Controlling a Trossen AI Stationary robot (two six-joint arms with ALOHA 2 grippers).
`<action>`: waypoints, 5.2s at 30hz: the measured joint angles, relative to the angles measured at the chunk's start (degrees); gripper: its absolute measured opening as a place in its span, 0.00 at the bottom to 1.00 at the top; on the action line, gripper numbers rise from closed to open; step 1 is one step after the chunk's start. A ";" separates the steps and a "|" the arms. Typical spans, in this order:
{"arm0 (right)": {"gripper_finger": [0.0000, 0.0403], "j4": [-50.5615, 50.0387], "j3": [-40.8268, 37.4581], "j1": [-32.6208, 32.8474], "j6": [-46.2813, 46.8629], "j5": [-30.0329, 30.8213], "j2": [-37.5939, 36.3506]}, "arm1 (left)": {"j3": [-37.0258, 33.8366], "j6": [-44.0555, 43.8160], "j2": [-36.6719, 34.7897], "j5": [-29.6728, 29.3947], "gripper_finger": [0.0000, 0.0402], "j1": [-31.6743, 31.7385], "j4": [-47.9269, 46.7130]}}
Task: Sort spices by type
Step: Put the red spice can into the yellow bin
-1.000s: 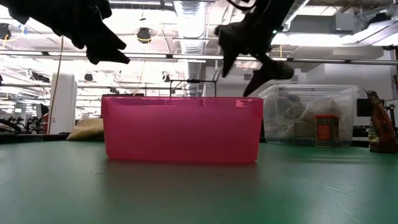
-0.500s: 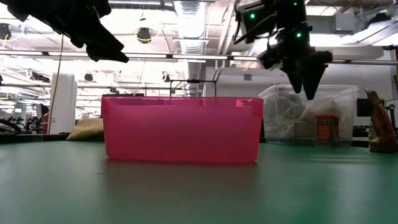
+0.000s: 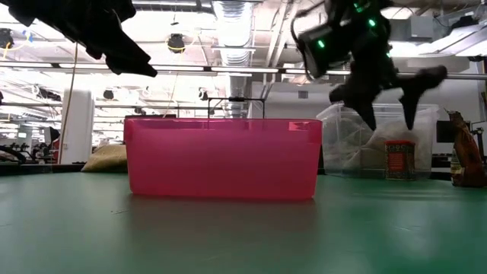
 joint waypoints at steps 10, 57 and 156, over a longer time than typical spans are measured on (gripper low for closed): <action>0.84 1.12 -8.22 -2.28 3.38 4.72 -0.02 | 0.00 1.41 0.01 0.00 0.64 0.00 -0.43; 0.36 19.46 -18.88 0.55 -9.61 11.79 -0.04 | -0.02 1.74 -0.01 0.28 0.64 0.00 -0.39; 0.97 46.27 -38.69 -18.02 95.54 8.29 -34.45 | -0.04 5.14 -0.01 3.72 0.64 -4.37 -1.61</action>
